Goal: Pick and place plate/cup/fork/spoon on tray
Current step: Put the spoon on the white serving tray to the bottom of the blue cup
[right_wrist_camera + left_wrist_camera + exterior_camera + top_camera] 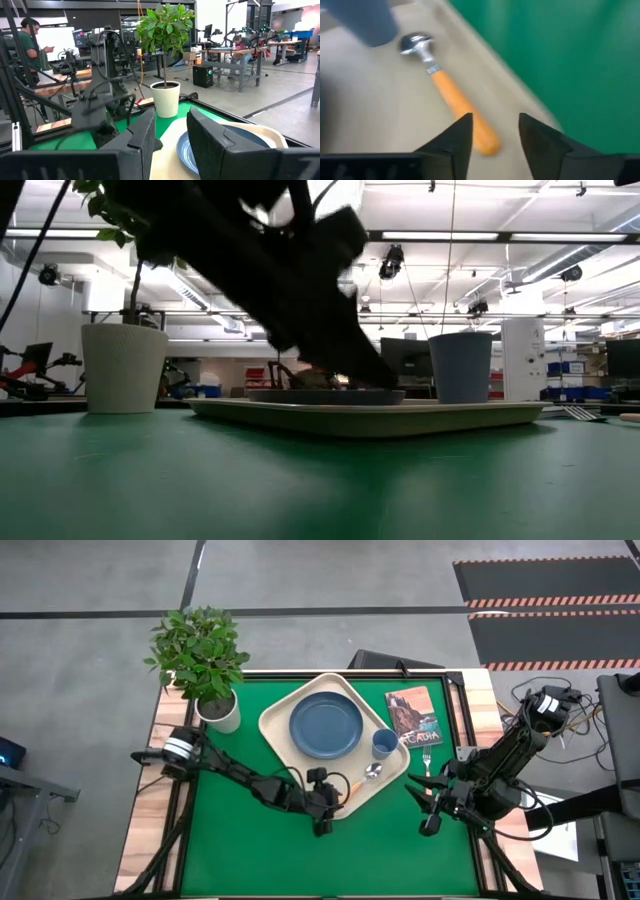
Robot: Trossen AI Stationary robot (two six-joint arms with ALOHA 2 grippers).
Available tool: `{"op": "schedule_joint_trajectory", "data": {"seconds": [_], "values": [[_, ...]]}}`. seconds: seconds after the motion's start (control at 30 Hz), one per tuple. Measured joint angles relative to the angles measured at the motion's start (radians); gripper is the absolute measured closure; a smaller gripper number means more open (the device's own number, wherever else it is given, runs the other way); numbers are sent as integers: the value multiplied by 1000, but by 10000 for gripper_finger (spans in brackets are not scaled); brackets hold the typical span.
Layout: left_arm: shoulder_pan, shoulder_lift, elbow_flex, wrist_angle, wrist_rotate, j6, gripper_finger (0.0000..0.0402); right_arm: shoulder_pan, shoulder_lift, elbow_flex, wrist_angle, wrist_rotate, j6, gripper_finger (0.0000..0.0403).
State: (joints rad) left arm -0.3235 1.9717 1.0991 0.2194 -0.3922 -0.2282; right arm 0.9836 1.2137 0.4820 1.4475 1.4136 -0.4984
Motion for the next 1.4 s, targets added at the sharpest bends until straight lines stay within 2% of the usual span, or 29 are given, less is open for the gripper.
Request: {"op": "schedule_joint_trajectory", "data": {"seconds": [0.07, 0.2, 0.5, 0.9, 1.07, 1.4], "values": [[3, 20, 0, 10, -46, 0, 236, 0, 0, 0, 0, 0, 0, 303], [10, 39, -1, 17, -52, 0, 218, 0, 0, 0, -4, 0, -2, 302], [10, 43, -7, 64, -44, -2, 217, 0, 0, 0, -5, 1, -10, 312], [19, 117, 7, 121, -52, -85, 219, 0, 0, -1, -8, 2, -7, 314], [20, 124, 7, 112, -51, -153, 251, 0, 0, -1, -9, 2, -7, 319], [24, 119, 5, 99, -76, -188, 376, 0, 0, -1, -26, 2, 2, 320]]}}
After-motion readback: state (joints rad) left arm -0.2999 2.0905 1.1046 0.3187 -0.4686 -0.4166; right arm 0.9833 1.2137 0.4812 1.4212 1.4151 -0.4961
